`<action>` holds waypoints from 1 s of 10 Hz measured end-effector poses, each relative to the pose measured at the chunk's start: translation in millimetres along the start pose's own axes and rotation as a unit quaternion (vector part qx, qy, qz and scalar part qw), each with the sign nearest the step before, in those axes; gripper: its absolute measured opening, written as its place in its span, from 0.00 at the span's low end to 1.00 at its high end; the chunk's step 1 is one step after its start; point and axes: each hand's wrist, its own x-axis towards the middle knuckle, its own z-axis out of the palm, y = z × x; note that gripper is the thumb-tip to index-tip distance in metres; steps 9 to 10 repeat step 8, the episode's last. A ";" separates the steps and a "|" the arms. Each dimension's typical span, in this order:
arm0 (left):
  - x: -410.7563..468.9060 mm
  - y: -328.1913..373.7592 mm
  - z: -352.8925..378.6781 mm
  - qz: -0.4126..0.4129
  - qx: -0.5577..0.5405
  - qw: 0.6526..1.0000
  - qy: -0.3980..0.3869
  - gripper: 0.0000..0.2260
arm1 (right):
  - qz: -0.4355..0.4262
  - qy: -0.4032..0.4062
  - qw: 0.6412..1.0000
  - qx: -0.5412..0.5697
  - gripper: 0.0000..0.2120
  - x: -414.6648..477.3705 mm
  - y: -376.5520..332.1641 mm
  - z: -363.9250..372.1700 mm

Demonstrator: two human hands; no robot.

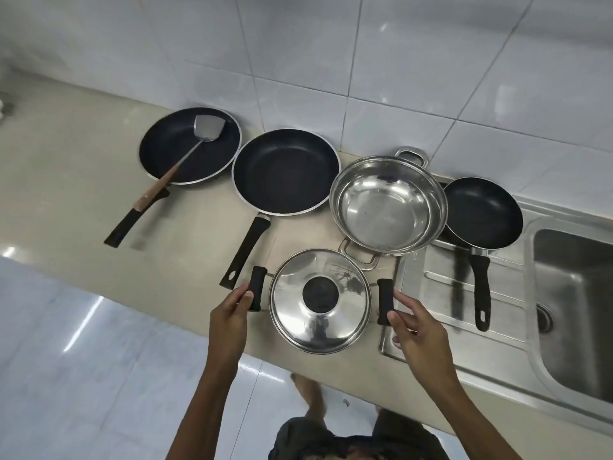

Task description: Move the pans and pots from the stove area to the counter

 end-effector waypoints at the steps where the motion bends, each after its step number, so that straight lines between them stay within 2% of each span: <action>1: 0.3 -0.1 -1.2 0.008 0.010 1.000 -0.006 0.14 | -0.003 0.002 1.000 -0.018 0.19 3.6 1.4 2.3; 3: -8.1 -6.1 2.9 0.076 0.052 0.996 -0.011 0.14 | -0.009 0.010 0.999 -0.040 0.18 6.4 3.4 4.0; 5: -8.1 -13.0 12.7 0.091 0.076 0.993 0.016 0.11 | -0.006 0.019 0.999 -0.041 0.19 7.3 7.0 7.9; 6: -9.4 -17.6 15.2 0.104 0.084 0.991 0.029 0.13 | -0.013 0.019 0.999 -0.043 0.18 7.2 6.9 8.0; 7: -19.5 -13.0 19.9 0.131 0.133 0.979 0.083 0.16 | -0.054 0.010 0.995 -0.079 0.19 7.0 6.9 5.3; 8: -38.3 -7.4 28.5 0.222 0.217 0.940 0.143 0.17 | -0.132 -0.023 0.971 -0.199 0.26 0.5 14.6 -2.9; 10: -38.3 -7.4 28.5 0.222 0.217 0.940 0.143 0.17 | -0.132 -0.023 0.971 -0.199 0.26 0.5 14.6 -2.9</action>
